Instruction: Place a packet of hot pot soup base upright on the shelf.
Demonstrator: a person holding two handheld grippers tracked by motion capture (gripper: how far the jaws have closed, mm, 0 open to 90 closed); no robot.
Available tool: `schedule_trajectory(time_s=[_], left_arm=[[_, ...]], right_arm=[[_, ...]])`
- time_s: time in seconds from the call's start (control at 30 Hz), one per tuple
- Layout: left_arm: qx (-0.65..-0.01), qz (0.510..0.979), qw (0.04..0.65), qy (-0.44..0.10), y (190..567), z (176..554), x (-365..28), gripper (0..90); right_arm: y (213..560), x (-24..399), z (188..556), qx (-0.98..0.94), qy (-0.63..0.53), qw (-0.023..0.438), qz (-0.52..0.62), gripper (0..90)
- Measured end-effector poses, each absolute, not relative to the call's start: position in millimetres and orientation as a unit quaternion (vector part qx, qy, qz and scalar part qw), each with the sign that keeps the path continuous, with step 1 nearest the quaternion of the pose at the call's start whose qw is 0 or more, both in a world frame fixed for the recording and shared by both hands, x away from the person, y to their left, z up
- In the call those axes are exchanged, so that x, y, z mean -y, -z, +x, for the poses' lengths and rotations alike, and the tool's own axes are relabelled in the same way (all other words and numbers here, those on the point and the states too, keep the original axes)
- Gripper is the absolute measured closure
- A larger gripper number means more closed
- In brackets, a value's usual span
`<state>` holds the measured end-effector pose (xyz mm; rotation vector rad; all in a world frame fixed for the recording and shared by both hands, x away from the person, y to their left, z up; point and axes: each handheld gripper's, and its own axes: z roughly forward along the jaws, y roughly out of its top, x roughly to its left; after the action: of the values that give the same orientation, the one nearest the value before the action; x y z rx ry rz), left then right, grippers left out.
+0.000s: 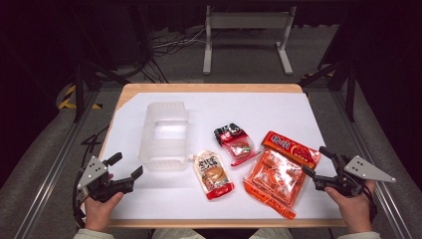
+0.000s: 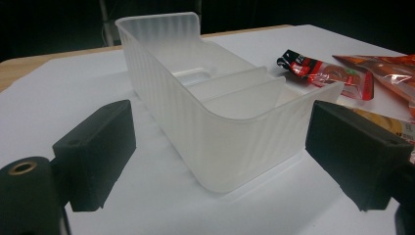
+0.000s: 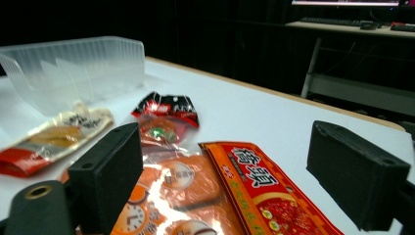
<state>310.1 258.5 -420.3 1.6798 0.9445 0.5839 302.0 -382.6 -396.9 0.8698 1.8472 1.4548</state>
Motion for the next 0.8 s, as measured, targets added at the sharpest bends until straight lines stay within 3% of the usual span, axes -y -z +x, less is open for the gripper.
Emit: schedule_trajectory(time_s=[0.8], left_arm=[[-0.391, 0.729, 0.486, -0.283, 422.1, 301.5, -243.0, 13.0]], right_arm=[[385.0, 409.5, 341.5, -0.683, -0.542, 0.319, 0.372, 14.9]])
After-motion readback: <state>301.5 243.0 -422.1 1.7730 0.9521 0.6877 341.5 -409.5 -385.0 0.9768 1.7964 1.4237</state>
